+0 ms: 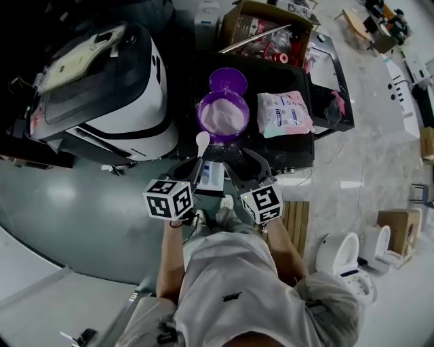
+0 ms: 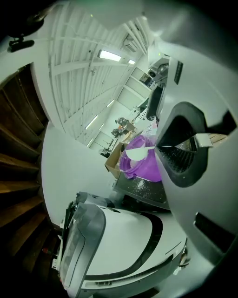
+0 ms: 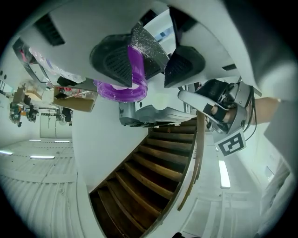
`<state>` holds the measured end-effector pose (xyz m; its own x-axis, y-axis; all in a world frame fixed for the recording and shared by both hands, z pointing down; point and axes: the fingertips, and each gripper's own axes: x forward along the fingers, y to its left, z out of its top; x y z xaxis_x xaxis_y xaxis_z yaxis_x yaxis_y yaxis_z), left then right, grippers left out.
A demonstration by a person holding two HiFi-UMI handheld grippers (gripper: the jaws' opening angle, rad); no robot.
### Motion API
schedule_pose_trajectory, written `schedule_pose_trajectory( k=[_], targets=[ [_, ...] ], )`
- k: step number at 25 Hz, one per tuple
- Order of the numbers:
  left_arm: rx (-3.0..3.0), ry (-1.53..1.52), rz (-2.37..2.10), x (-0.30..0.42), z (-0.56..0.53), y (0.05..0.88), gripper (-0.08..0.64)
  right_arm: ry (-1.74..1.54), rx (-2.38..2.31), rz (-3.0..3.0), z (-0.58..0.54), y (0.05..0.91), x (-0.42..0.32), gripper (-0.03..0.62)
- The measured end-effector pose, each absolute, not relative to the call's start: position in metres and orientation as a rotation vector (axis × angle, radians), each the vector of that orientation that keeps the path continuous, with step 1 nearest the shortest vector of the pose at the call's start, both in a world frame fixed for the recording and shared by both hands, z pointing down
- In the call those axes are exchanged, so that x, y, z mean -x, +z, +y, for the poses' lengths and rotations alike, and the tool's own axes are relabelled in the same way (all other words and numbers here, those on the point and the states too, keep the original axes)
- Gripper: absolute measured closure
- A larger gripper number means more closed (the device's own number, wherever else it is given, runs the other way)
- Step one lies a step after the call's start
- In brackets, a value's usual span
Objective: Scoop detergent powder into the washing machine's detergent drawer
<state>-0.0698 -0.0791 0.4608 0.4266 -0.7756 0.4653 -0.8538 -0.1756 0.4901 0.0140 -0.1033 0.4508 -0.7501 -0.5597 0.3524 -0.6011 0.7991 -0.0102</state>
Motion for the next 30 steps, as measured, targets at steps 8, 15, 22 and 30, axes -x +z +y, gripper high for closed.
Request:
schedule_pose_trajectory(
  k=[8,15,22,30],
  targets=[
    [-1.997,0.173,-1.291,0.091,-0.043,0.485,0.545,0.211,-0.962,-2.596,-0.061,0.469,0.009,0.376],
    [-2.025,0.194,-1.258,0.102,-0.014,0.503,0.545,0.228,-1.007,-2.561,-0.031,0.488,0.017,0.376],
    [-2.044,0.257,-1.261,0.106,0.01,0.524,0.545,0.249,-1.008,-2.525,-0.008,0.512,0.019,0.376],
    [-2.011,0.284,-1.257,0.11,0.022,0.555,0.545,0.295,-0.983,-2.493,0.004,0.545,0.02,0.376]
  ],
)
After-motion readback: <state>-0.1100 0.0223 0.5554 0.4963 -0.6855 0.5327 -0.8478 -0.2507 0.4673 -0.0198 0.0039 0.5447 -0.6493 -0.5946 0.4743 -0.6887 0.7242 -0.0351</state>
